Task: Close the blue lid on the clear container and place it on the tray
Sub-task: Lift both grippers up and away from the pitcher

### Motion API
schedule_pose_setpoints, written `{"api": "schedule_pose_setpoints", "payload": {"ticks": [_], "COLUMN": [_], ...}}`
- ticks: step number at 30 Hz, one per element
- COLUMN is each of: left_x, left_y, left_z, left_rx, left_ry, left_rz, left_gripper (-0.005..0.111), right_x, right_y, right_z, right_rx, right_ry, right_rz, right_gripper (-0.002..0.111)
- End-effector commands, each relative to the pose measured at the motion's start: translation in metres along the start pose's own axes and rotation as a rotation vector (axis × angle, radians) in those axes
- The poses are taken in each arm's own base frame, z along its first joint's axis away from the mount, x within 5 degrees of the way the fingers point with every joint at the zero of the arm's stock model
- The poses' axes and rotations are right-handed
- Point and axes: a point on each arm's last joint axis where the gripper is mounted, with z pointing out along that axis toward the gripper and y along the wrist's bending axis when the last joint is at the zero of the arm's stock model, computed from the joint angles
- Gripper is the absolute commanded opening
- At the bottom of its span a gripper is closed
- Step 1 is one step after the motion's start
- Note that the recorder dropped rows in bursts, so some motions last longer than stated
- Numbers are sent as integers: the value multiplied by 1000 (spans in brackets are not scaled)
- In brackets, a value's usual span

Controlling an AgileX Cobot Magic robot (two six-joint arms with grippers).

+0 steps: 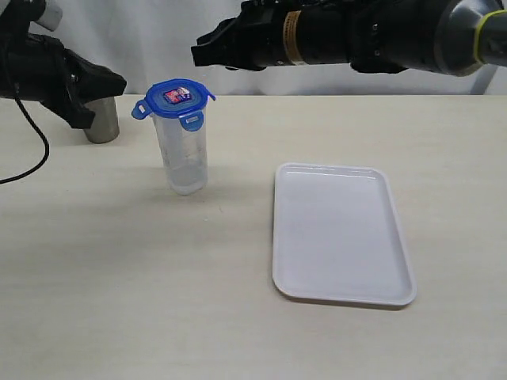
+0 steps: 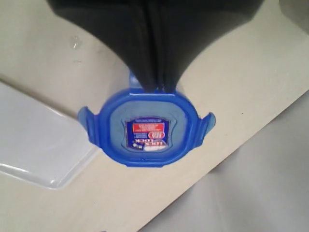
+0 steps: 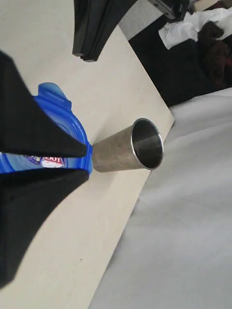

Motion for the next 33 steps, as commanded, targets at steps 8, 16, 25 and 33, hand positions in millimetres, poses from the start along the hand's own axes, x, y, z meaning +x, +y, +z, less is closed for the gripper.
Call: {"api": "schedule_pose_setpoints", "payload": {"ticks": [8,16,25,33], "left_x": [3,58,85,70], "left_y": [-3,-10,28,67], "left_z": [-4,14,-25,-73], "left_rx": [14,-43,-358,-1092], "left_ry": [86,192,106,529], "left_rz": [80,-77,-448,-299], "left_gripper": [62,88,88,88], "right_x": [2,3,4,4], "right_y": [-38,-46,-45,-44], "right_z": [-24,-30,-30,-30], "right_rx": [-71,-88,-102,-104], "right_ry": [30,34,36,37], "right_rz": [135,142,100,100], "right_gripper": [28,32,32,32]}}
